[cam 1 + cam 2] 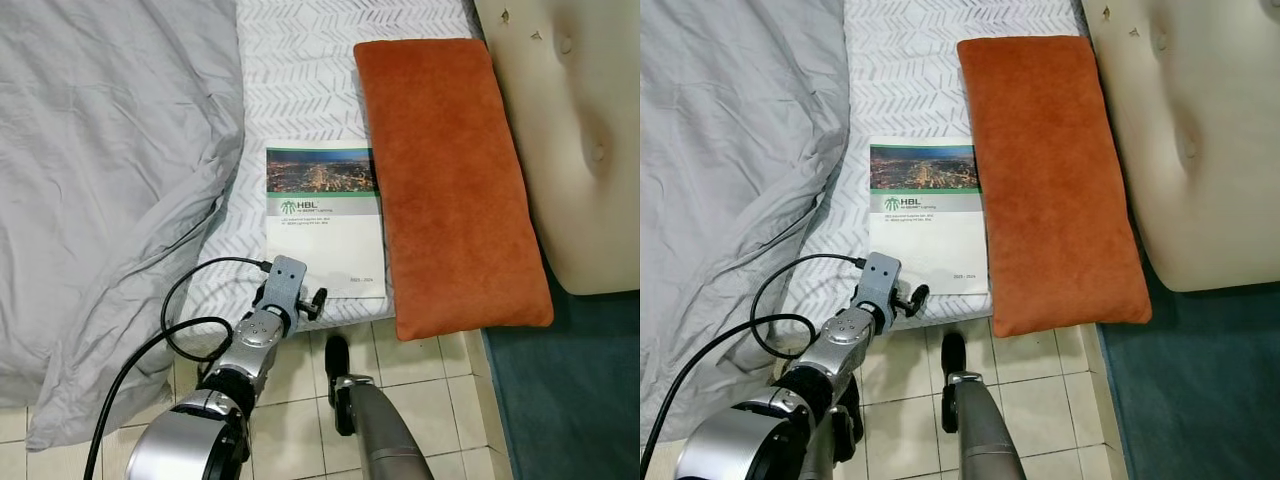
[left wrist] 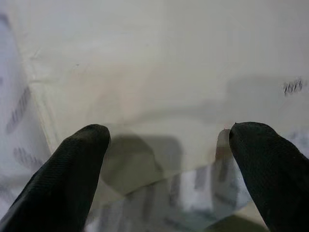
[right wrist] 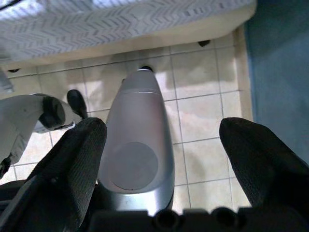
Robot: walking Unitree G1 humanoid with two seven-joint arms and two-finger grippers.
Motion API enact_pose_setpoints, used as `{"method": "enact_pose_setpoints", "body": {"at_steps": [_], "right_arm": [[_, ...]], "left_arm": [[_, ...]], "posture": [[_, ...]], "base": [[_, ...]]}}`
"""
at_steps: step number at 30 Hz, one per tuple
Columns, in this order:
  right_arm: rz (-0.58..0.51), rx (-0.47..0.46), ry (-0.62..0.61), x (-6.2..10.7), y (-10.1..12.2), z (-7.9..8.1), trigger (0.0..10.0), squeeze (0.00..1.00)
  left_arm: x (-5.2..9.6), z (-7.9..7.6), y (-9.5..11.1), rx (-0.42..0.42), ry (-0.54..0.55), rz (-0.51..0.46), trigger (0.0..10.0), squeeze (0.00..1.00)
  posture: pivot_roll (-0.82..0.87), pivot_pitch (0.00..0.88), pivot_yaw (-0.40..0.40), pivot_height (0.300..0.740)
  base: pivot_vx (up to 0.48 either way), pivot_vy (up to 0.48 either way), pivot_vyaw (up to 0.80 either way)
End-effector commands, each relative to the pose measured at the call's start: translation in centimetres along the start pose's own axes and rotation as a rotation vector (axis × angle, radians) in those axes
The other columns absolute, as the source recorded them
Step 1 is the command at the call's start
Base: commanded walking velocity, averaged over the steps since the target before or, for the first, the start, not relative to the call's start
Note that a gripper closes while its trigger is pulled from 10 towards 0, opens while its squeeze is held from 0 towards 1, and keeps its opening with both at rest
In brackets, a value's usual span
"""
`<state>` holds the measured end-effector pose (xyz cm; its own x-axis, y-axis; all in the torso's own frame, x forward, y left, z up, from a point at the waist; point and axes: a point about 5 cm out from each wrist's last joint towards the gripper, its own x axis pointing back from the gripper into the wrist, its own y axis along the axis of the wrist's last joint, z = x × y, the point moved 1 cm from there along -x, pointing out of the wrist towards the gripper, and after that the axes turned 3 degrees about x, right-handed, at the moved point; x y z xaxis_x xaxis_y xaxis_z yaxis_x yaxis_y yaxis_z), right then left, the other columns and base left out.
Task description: Clean up the room
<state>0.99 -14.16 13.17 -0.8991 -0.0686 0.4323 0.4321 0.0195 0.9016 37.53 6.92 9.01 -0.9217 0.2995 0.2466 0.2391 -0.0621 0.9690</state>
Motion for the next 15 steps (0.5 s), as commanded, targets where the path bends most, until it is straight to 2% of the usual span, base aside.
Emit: {"method": "enact_pose_setpoints", "body": {"at_steps": [1, 2, 3, 4, 10, 15], "right_arm": [[0.100, -0.005, 0.084, 0.6, -1.7, 0.8, 10.0, 0.00], [0.098, -0.003, 0.085, 0.5, -1.6, 0.8, 10.0, 0.00], [0.098, -0.003, 0.085, 0.5, -1.6, 0.8, 10.0, 0.00], [0.097, -0.001, 0.087, 0.4, -1.6, 0.8, 10.0, 0.00], [0.091, 0.002, 0.089, 0.2, -1.5, 0.7, 10.0, 0.00], [0.077, 0.013, 0.100, -0.9, -2.1, 0.4, 10.0, 0.00]], "left_arm": [[0.6, -1.4, -3.0, 0.076, -0.014, 0.109, 10.0, 0.00], [0.5, -2.1, -3.0, 0.100, -0.023, 0.113, 10.0, 0.00], [0.5, -2.1, -3.0, 0.100, -0.023, 0.113, 10.0, 0.00], [0.5, -2.9, -3.2, 0.122, -0.034, 0.122, 10.0, 0.00], [0.6, -3.1, -3.4, 0.129, -0.032, 0.127, 10.0, 0.00], [0.5, -3.1, -3.0, 0.151, -0.042, 0.094, 10.0, 0.00]], "posture": [[-0.46, 0.736, -0.109, 0.740], [-0.45, 0.734, -0.110, 0.740], [-0.45, 0.734, -0.110, 0.740], [-0.46, 0.734, -0.108, 0.740], [-0.46, 0.727, -0.109, 0.740], [-0.41, 0.696, -0.088, 0.740]], "base": [[0.000, 0.000, 0.00], [0.000, 0.000, 0.00], [0.000, 0.000, 0.00], [0.000, 0.000, 0.00], [0.000, 0.000, 0.00], [0.000, 0.000, 0.00]]}}
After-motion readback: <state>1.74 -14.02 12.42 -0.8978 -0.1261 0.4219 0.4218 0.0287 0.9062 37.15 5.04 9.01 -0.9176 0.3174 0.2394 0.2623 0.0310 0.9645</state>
